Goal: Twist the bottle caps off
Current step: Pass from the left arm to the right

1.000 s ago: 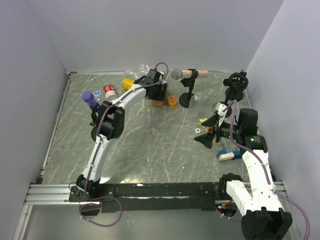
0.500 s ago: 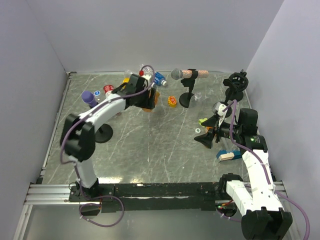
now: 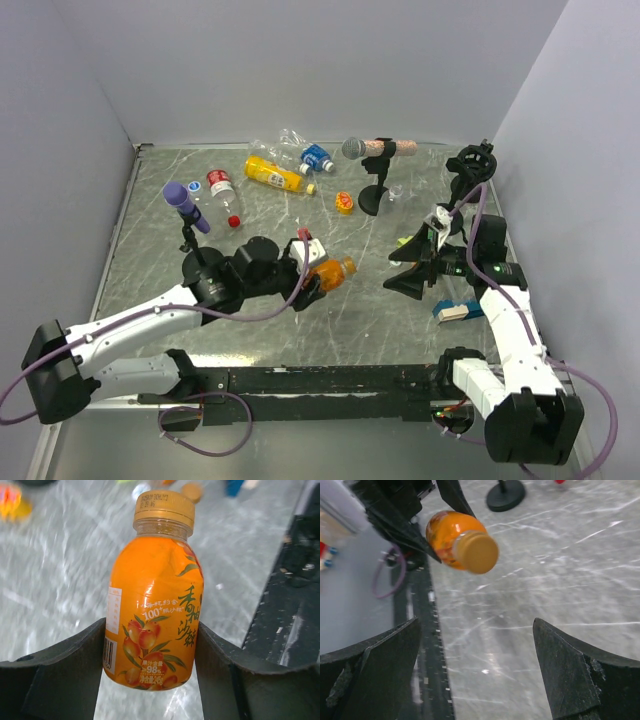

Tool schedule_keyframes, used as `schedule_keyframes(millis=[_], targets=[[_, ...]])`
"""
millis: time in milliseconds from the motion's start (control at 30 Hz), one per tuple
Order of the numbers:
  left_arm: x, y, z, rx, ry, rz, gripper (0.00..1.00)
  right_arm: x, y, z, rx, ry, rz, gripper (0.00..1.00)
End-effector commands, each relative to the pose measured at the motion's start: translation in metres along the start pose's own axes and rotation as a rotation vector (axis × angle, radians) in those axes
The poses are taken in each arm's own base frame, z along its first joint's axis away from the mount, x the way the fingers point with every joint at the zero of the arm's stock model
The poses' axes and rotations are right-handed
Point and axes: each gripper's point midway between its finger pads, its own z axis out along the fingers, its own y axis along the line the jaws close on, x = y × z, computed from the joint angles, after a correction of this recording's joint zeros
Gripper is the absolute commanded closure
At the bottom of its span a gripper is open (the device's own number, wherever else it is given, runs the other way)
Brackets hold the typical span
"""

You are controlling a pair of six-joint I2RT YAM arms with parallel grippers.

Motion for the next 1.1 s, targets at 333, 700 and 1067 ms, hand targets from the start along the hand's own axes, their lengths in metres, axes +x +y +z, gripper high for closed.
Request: schedule_keyframes(millis=[333, 700, 1067], targets=[[-0.085, -0.035, 0.021, 0.093, -0.136, 0.219, 0.78, -0.018, 0.023, 0.005, -0.157, -0.044, 0.077, 0.02], [-0.094, -0.041, 0.027, 0.149, -0.075, 0.299, 0.79, -0.024, 0.019, 0.002, -0.115, -0.047, 0.092, 0.02], [-0.081, -0.049, 0.027, 0.176, -0.045, 0.301, 0.79, -0.019, 0.01, 0.004, -0.091, -0.042, 0.131, 0.03]])
